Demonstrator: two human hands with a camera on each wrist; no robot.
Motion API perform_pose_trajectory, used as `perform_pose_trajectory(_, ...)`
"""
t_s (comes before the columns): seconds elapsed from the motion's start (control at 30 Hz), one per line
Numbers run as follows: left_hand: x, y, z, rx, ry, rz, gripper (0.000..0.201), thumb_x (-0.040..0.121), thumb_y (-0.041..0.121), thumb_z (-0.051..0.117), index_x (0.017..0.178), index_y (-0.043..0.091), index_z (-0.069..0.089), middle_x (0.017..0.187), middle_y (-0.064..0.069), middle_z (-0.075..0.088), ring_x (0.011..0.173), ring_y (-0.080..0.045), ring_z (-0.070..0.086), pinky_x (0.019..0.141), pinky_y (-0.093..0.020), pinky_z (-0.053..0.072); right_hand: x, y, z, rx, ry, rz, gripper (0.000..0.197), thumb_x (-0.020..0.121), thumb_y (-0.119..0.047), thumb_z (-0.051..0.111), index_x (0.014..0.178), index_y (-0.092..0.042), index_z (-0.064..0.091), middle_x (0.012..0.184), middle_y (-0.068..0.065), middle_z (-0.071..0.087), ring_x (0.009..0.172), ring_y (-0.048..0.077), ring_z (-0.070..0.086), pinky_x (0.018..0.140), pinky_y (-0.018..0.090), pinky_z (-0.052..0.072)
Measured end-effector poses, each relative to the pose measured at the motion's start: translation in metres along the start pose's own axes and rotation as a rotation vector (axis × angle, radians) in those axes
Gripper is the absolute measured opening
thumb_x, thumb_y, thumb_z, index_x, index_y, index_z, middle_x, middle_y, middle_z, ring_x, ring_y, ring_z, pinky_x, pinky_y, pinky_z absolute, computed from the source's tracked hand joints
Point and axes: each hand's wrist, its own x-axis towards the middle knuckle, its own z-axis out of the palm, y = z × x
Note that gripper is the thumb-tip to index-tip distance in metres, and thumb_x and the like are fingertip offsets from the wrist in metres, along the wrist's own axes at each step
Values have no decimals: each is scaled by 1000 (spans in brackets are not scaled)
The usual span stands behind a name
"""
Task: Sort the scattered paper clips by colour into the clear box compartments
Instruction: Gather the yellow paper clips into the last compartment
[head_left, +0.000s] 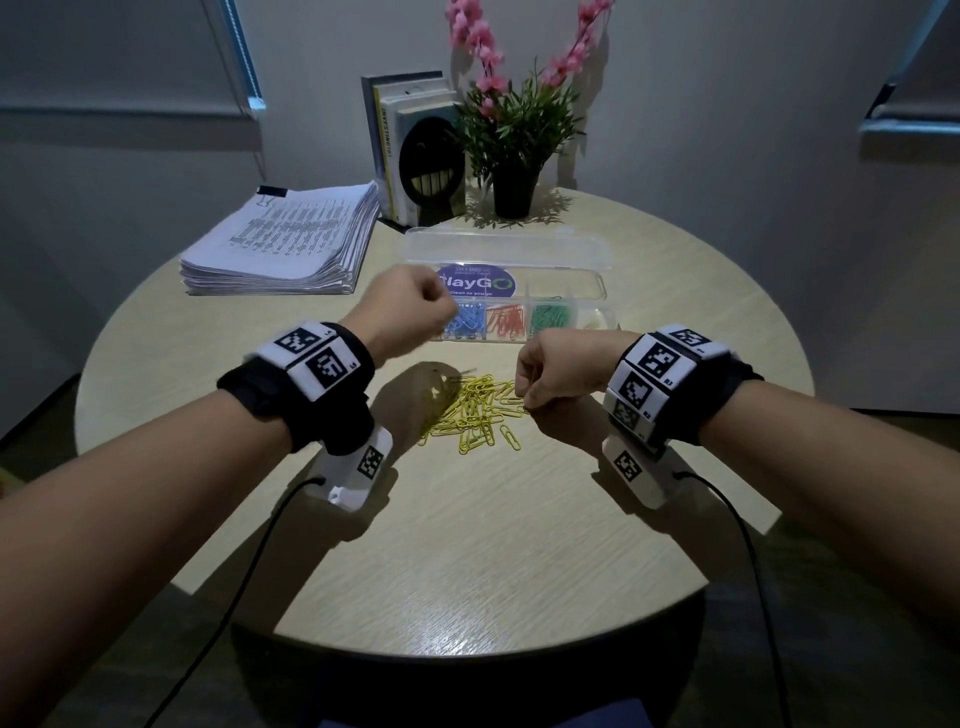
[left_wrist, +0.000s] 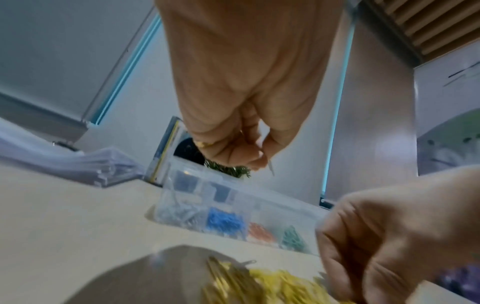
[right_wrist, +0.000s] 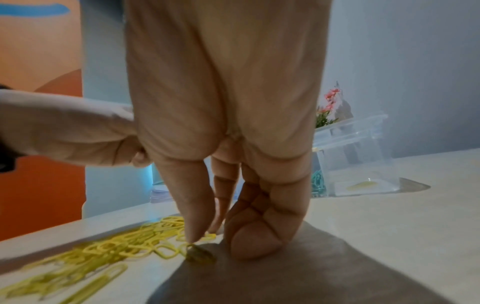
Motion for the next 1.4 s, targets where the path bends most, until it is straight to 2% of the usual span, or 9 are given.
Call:
perform_pose_trajectory(0.23,38,-7,-19,382,313,105,16,91,15,55,92,6,69,88,-8,66,82,-22,60,71,-30,49,6,-6,2,-179,17,0,4,87,-20,65,90,-19,64,81,-6,58,80,11,54,55,19,40)
perform_pose_trajectory(0.37,50,-15,-17,504,205,10,21,94,14,54,101,4,71,103,-15,69,95,-29,63,85,-35,51,7,-5,3,-185,26,-4,10,89,-21,61,96,-17,66,91,-1,62,86,15,56,65,22,44)
perform_pose_trajectory(0.5,37,-9,-19,480,184,70,21,94,18,51,101,6,67,100,-11,66,90,-25,59,72,-30,48,4,0,-3,-71,5,34,26,81,-27,72,102,-14,62,101,4,65,96,20,62,79,31,53)
perform_pose_trajectory(0.6,14,-5,-21,554,-96,50,26,87,29,66,106,12,62,101,-6,64,80,-16,56,57,-20,43,-2,2,-8,-121,-66,101,69,62,-40,86,118,-14,54,109,5,64,101,24,61,90,39,52)
perform_pose_trajectory(0.7,-2,-12,-14,845,-532,-87,81,67,46,80,134,16,45,118,-1,61,97,-18,59,82,-31,52,-1,-4,-6,-245,-91,107,84,61,-42,86,131,-13,48,123,7,61,110,26,58,85,30,45)
perform_pose_trajectory(0.77,-9,-15,-7,955,-643,-111,87,62,50,82,133,17,43,119,1,60,101,-19,58,84,-32,51,5,-11,-3,-224,-72,83,84,63,-41,85,132,-14,47,128,6,58,114,27,55,89,33,43)
perform_pose_trajectory(1.0,-16,-9,10,787,-558,19,65,74,40,77,130,17,50,120,1,61,103,-16,55,88,-28,47,19,-30,8,-188,-46,-42,79,71,-33,81,140,-20,43,133,4,55,118,24,52,98,37,45)
perform_pose_trajectory(1.2,-16,-13,-10,681,-581,-77,63,79,21,73,135,17,44,112,5,60,103,-17,58,88,-30,50,11,-35,23,-349,59,-177,103,64,-71,68,146,-26,25,140,8,35,128,28,36,102,46,40)
perform_pose_trajectory(1.4,-11,-24,-31,495,-517,-159,44,86,19,65,127,14,47,113,-2,61,90,-20,61,86,-36,52,22,-35,41,-720,150,-423,59,94,-62,27,133,-18,36,121,12,43,106,31,44,89,47,45)
